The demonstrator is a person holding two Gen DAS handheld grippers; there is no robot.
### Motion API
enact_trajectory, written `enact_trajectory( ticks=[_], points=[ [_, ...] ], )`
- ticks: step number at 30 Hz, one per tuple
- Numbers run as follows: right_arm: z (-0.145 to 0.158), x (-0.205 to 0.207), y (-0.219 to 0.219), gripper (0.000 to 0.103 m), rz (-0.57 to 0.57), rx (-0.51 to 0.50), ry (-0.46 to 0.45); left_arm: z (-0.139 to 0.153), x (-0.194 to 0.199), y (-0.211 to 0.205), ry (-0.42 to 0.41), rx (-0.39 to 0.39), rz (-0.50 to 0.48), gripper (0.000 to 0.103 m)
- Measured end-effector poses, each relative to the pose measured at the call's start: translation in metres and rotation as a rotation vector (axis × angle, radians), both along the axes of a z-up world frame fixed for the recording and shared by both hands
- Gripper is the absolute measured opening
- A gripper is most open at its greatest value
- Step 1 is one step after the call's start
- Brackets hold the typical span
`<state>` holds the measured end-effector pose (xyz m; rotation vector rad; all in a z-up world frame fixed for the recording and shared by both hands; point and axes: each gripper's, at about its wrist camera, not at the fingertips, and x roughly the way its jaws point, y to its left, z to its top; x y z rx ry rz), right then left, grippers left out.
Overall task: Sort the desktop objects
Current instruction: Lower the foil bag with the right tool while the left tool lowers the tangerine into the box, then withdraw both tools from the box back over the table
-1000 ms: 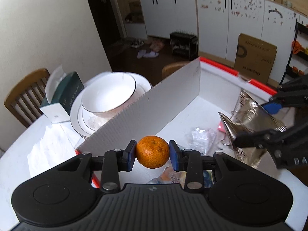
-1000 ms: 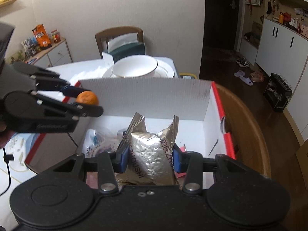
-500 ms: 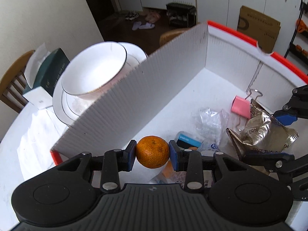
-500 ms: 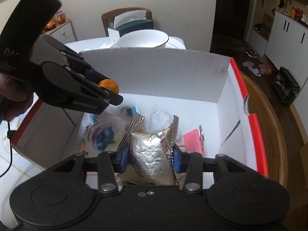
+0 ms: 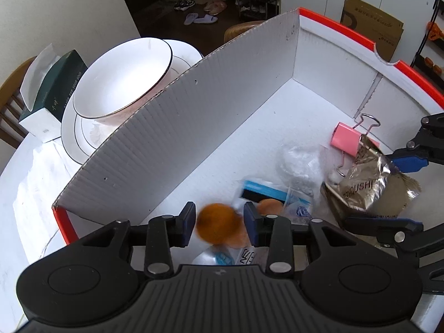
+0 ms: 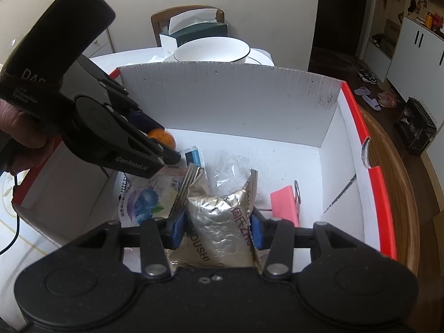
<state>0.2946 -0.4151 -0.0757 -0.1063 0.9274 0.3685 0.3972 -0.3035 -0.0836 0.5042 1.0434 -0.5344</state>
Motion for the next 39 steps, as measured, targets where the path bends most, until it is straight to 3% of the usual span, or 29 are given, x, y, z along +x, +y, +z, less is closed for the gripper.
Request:
enact_trajectory(
  ticks=[3, 12, 23, 31, 33, 39],
  points=[
    [0.002, 0.002, -0.001, 0.047, 0.000, 0.000, 0.001, 0.003, -0.004, 0.001, -0.018, -0.007, -0.002, 0.055],
    [0.020, -0.003, -0.009, 0.062, -0.015, 0.020, -0.060, 0.028, -0.022, 0.018, -0.060, -0.114, 0.018, 0.059],
    [0.051, -0.022, -0.014, 0.065, 0.013, 0.078, -0.125, 0.068, -0.071, 0.049, -0.176, -0.262, 0.058, 0.059],
    [0.072, -0.038, 0.004, 0.066, 0.030, 0.108, -0.176, 0.091, -0.105, 0.086, -0.255, -0.319, 0.104, 0.059],
    [0.077, -0.043, 0.012, 0.066, 0.035, 0.116, -0.190, 0.096, -0.113, 0.097, -0.272, -0.328, 0.124, 0.065],
    [0.087, -0.060, 0.045, 0.067, 0.084, 0.150, -0.217, 0.108, -0.135, 0.137, -0.317, -0.369, 0.150, 0.069]
  ],
)
